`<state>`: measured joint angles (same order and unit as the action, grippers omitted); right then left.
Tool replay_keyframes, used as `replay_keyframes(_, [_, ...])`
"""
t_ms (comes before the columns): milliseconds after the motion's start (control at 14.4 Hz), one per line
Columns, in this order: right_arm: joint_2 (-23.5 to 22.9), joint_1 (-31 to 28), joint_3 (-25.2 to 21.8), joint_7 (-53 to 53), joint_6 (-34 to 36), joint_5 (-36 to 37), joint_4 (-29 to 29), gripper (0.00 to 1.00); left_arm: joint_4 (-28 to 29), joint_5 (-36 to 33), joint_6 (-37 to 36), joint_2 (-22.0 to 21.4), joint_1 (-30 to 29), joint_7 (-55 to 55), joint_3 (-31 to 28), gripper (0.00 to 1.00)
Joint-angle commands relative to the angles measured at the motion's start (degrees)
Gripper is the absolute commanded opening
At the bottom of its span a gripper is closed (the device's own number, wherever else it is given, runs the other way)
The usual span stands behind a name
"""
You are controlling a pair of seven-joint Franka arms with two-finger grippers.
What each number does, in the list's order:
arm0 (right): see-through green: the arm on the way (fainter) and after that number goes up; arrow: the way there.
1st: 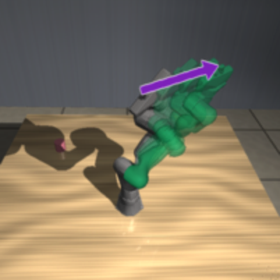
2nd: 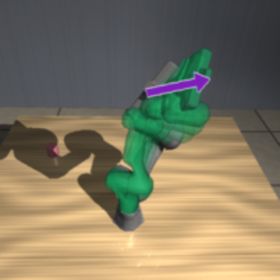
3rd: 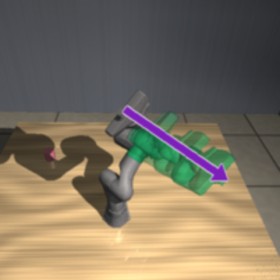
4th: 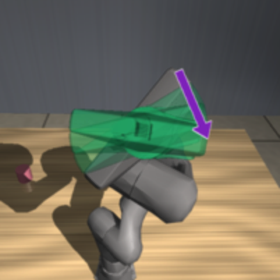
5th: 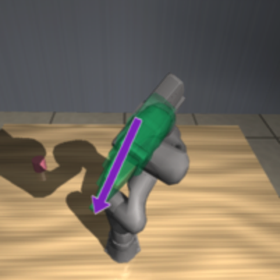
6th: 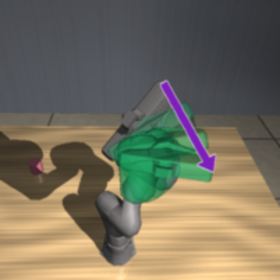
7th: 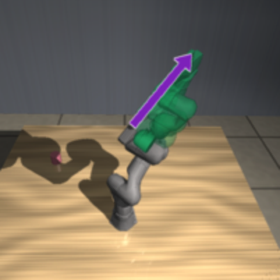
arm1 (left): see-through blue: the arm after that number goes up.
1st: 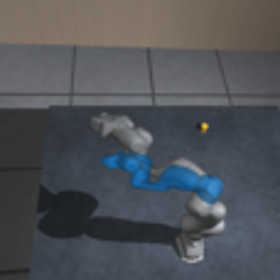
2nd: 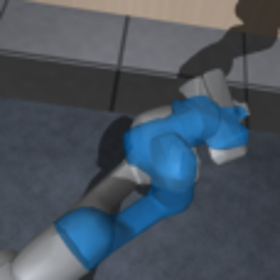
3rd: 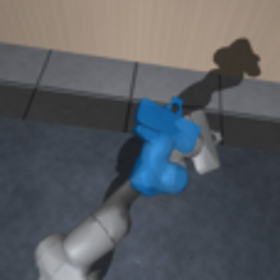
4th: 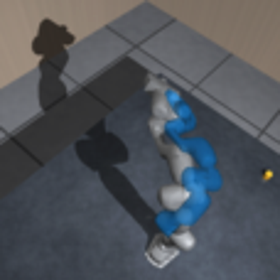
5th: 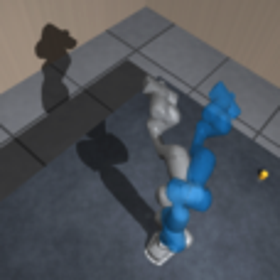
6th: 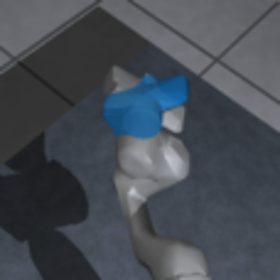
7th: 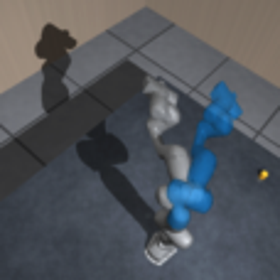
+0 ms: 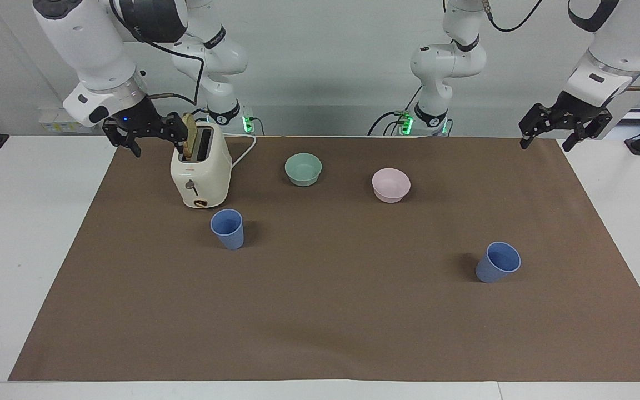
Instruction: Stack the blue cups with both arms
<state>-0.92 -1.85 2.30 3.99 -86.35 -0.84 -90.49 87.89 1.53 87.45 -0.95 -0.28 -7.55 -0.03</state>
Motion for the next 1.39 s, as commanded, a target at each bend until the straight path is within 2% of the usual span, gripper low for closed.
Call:
replay_keyframes(0, [-0.57,-0.34,0.17,1.46,1.01,0.23,0.93,1.00,-0.44,-0.65,-0.43,-0.28,0.19,0.61,0.12,1.00])
replay_keyframes(1321, [-0.48,-0.78,0.08,1.55,0.75,0.14,0.67,1.00,0.17,-0.65,5.80,0.07,0.10,-0.01,0.12,1.00])
